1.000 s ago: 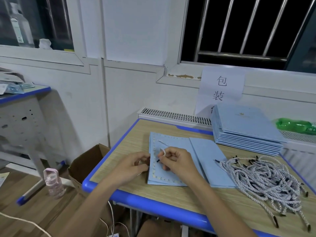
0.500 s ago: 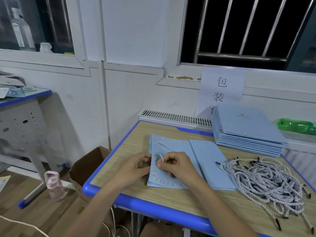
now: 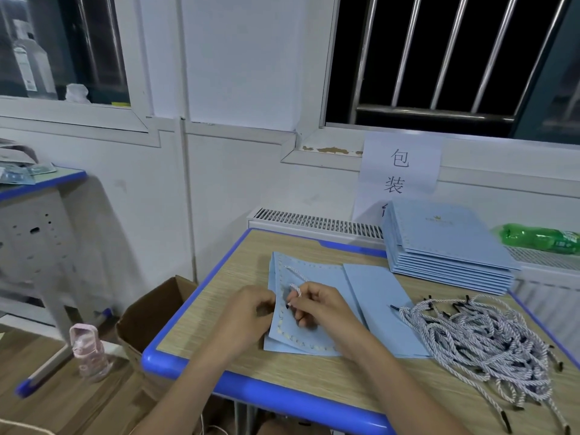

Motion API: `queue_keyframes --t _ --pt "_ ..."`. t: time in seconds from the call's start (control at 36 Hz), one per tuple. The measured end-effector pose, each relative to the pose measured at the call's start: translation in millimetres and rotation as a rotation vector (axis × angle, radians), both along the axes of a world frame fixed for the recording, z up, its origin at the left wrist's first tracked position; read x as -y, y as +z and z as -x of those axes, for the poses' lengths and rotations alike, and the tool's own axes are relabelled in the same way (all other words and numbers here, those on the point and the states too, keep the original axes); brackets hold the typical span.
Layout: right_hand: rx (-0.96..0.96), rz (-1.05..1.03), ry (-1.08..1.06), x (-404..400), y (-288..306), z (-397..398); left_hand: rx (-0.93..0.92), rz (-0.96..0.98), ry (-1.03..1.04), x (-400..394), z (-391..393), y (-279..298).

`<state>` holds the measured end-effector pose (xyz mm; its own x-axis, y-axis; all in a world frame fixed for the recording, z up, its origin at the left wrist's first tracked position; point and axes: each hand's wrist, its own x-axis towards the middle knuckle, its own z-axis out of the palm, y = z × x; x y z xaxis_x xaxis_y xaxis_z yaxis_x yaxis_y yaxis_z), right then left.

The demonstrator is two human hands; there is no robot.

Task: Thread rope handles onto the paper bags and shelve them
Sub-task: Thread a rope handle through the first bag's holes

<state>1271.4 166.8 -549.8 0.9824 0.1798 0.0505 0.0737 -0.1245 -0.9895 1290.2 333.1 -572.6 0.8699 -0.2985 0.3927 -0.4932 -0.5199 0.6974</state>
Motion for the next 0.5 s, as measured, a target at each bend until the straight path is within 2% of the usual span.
queue_keyframes --t 0.14,0.33,0.42,0.5 --pt "0.011 0.017 -0.014 2.9 -0.1 1.3 0.178 -0.209 0.001 -5.6 -6.3 -2.0" --pt "0.035 0.059 -0.049 3.0 -1.6 -0.8 0.316 -0.345 0.032 -8.0 -13.1 3.3" --pt "0.024 0.059 -0.027 3.3 -1.4 -1.4 0.230 -0.193 0.065 -1.1 -8.8 2.5" --pt "0.013 0.040 -0.026 4.7 -0.9 -1.2 -0.063 -0.001 0.053 6.2 -2.2 4.8"
